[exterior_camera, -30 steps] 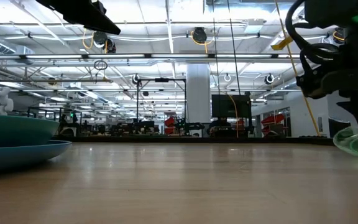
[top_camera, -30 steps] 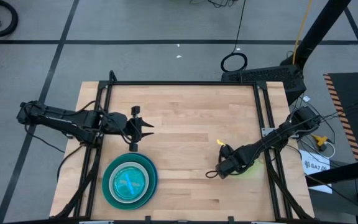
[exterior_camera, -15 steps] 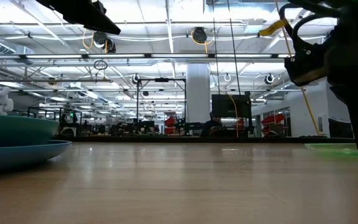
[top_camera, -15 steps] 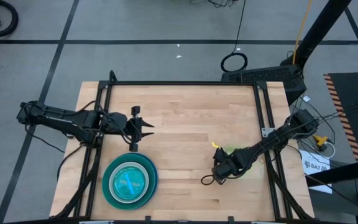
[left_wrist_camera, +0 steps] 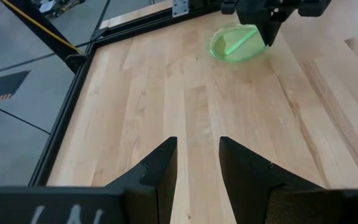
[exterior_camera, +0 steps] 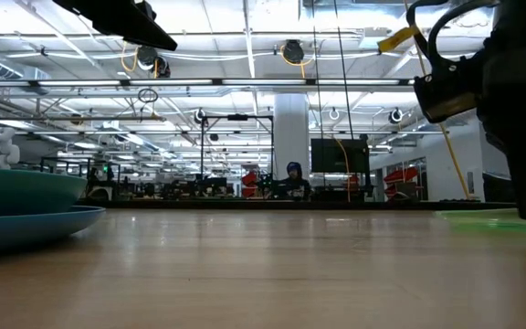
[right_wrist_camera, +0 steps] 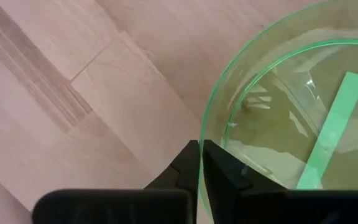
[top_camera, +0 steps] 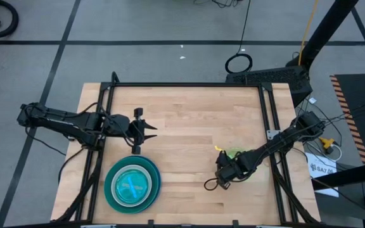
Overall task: Stack plastic plates
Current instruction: Stack the light green plate on top of the light blue plate
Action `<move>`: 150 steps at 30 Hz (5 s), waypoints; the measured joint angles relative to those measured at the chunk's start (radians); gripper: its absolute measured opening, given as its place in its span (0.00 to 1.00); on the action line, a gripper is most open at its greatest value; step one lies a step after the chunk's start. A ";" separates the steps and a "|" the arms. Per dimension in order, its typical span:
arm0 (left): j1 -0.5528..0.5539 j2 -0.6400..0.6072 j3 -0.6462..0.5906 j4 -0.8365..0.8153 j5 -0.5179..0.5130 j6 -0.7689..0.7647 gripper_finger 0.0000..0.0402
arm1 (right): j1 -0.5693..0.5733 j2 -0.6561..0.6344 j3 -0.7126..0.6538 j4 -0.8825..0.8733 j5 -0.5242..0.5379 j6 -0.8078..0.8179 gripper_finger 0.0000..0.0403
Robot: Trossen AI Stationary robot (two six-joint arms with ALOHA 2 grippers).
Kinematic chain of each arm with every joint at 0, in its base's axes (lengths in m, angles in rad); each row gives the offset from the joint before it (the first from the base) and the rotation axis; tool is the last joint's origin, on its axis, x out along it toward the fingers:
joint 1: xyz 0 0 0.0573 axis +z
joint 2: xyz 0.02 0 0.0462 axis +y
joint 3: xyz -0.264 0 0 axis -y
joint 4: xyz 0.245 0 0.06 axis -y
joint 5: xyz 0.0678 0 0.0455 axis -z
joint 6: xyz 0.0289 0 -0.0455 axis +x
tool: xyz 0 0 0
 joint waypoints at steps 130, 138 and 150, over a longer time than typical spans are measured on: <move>-0.596 -0.441 0.000 -0.051 -0.060 -0.116 0.32 | -0.108 0.893 1.375 0.131 0.232 -2.248 0.08; -0.596 -0.441 0.000 -0.051 -0.061 -0.112 0.32 | -0.115 0.893 1.375 0.159 0.235 -2.198 0.17; -0.596 -0.441 0.000 -0.051 -0.062 -0.112 0.32 | -0.110 0.893 1.375 0.239 0.349 -2.160 0.28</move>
